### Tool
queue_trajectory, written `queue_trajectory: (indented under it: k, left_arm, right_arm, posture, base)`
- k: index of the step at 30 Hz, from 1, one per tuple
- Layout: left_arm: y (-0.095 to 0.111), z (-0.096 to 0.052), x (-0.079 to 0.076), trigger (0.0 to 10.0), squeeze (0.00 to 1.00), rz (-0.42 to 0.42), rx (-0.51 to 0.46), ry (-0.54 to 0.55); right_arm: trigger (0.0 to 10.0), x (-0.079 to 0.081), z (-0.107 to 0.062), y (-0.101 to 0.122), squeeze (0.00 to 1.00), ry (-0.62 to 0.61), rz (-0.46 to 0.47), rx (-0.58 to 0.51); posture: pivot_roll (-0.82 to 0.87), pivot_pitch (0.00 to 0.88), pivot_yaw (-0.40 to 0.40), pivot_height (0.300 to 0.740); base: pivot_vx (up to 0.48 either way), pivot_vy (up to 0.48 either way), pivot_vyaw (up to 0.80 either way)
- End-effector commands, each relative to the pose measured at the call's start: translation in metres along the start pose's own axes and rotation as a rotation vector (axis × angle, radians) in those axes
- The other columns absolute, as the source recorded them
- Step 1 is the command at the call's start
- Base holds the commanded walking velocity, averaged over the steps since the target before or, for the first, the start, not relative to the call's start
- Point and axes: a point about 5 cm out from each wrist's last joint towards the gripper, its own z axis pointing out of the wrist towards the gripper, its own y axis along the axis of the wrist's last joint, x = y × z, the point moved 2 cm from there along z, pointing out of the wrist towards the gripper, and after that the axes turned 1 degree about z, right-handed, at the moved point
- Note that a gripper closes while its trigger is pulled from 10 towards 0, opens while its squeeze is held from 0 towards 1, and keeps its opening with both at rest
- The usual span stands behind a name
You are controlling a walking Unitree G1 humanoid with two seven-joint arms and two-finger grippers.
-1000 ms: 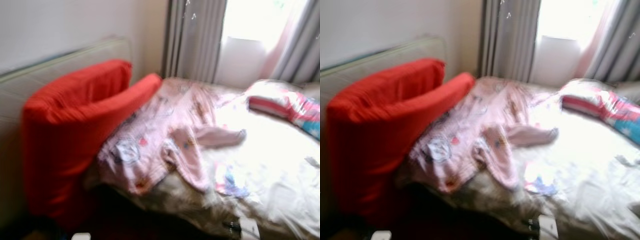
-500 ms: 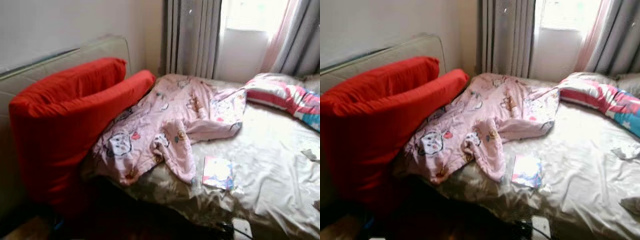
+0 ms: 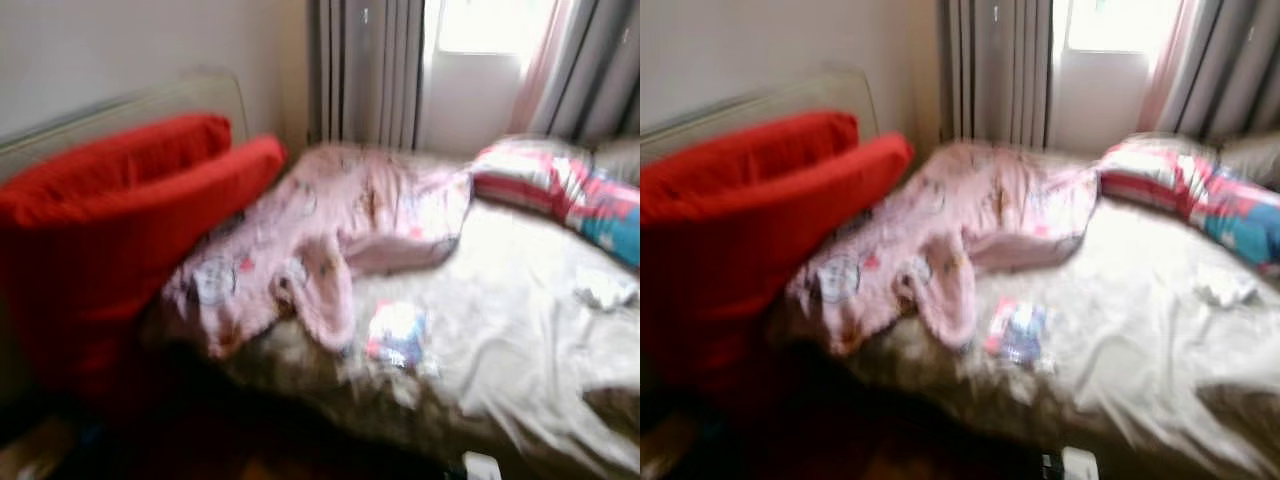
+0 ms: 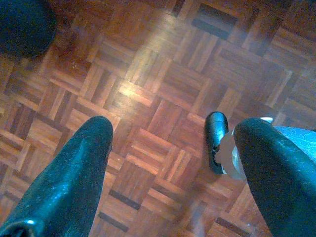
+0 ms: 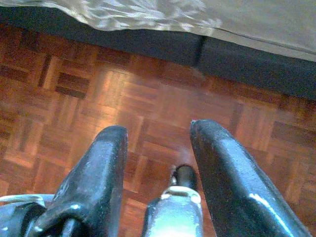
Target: Clean up the room
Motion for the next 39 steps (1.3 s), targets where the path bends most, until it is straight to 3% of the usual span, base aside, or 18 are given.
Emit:
queue_trajectory:
  k: [1,8,21,22,23,24,25,26,27,32,39]
  left_arm:
    - [-0.01,-0.001,-0.005,10.0,0.0,-0.002,0.018,-0.005]
    - [-0.021,-0.005,-0.01,10.0,0.0,-0.053,-0.015,0.015]
    - [-0.03,-0.018,-0.008,10.0,0.0,-0.105,-0.177,0.083]
    - [-0.007,-0.017,-0.005,10.0,0.0,-0.083,-0.289,0.091]
    - [0.047,-0.02,-0.002,10.0,0.0,-0.063,-0.524,0.104]
    - [0.067,-0.024,-0.001,10.0,0.0,-0.069,-0.619,0.109]
    - [0.067,-0.024,-0.001,10.0,0.0,-0.069,-0.619,0.109]
    - [0.076,-0.029,0.0,10.0,0.0,-0.067,-0.669,0.113]
    - [0.083,-0.032,0.002,10.0,0.0,-0.058,-0.709,0.12]
    - [0.089,-0.044,-0.001,10.0,0.0,-0.03,-0.806,0.105]
    - [0.081,-0.059,0.006,10.0,0.0,-0.05,-0.833,0.13]
  right_arm:
    - [10.0,-0.014,-0.003,-0.006,0.0,-0.037,-0.01,0.009]
    - [10.0,-0.024,-0.007,-0.015,0.0,-0.07,-0.023,-0.022]
    - [10.0,-0.035,-0.02,-0.017,0.0,-0.131,-0.016,-0.252]
    - [10.0,-0.035,-0.02,-0.018,0.0,-0.129,-0.015,-0.261]
    - [10.0,-0.035,-0.022,-0.019,0.0,-0.124,-0.015,-0.279]
    - [10.0,-0.035,-0.023,-0.018,0.0,-0.119,-0.024,-0.3]
    - [10.0,-0.035,-0.023,-0.018,0.0,-0.119,-0.024,-0.3]
    - [10.0,-0.034,-0.028,0.017,0.0,-0.092,-0.056,-0.48]
    - [10.0,-0.034,-0.033,0.031,0.0,-0.081,-0.073,-0.557]
    - [10.0,-0.037,-0.04,0.022,0.0,-0.096,-0.073,-0.599]
    - [10.0,-0.042,-0.059,0.016,0.0,-0.143,-0.06,-0.702]
  posture:
    - [0.04,0.037,0.023,0.74]
    - [0.03,0.023,-0.011,0.74]
    - [0.01,0.004,-0.018,0.74]
    - [0.0,0.004,-0.017,0.74]
    - [0.0,0.003,-0.019,0.74]
    - [0.01,0.002,-0.021,0.74]
    - [0.01,0.002,-0.021,0.74]
    - [0.01,0.006,-0.024,0.74]
    - [0.01,0.009,-0.025,0.74]
    - [0.04,0.034,-0.032,0.74]
    - [0.03,0.044,-0.042,0.74]
  base:
    - [0.0,-0.277,0.0]
    - [0.0,-0.114,0.0]
    - [0.0,0.0,0.0]
    - [0.0,0.0,0.0]
    - [0.0,0.0,0.0]
    - [0.0,0.0,0.0]
    - [0.0,0.0,0.0]
    - [0.0,0.0,0.0]
    - [0.0,0.0,0.0]
    - [0.0,0.0,0.0]
    - [0.0,0.0,0.0]
